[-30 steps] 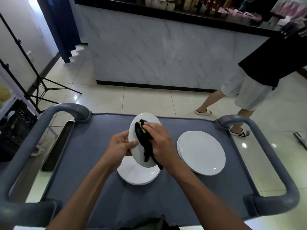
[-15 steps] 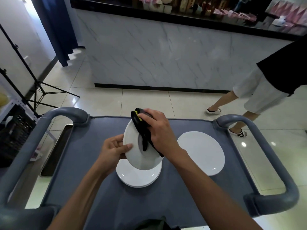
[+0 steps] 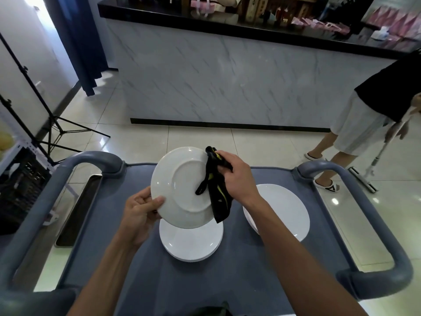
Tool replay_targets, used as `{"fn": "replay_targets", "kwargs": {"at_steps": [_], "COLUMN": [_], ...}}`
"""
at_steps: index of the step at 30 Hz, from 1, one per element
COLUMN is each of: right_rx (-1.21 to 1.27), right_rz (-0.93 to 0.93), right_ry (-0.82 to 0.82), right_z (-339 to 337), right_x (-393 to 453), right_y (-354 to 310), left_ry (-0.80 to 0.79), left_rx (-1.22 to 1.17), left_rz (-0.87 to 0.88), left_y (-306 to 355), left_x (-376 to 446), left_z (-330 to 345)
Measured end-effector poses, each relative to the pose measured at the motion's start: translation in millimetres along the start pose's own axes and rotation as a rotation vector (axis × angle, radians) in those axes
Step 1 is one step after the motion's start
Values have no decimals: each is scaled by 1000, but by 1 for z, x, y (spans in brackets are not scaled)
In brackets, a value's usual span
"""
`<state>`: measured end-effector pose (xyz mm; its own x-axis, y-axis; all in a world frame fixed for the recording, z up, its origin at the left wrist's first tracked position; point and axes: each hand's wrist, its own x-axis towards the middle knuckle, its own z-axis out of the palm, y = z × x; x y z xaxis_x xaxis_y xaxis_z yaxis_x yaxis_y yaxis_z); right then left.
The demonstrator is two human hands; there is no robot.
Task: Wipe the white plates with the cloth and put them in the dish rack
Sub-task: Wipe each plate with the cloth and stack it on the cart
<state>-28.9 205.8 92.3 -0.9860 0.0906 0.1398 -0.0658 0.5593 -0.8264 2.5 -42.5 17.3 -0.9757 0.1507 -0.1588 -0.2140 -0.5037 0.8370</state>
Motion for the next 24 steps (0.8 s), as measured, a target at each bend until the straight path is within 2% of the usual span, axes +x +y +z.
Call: {"fn": "replay_targets", "kwargs": {"at_steps": [6, 11, 18, 24], "right_rx": [27, 8, -136, -237], "right_rz": [21, -40, -323, -424], "right_ry": [25, 50, 140, 138], "right_z": [4, 17, 55, 74], "right_x": [-15, -30, -61, -71], "right_y": [3, 3, -8, -20], "left_ry": [58, 92, 134, 136], "left_rx": [-87, -163, -170, -159], "left_rz": [16, 37, 76, 98], "left_y": [7, 9, 13, 17], "left_x": [6, 12, 18, 19], "left_z": [4, 13, 29, 34]}}
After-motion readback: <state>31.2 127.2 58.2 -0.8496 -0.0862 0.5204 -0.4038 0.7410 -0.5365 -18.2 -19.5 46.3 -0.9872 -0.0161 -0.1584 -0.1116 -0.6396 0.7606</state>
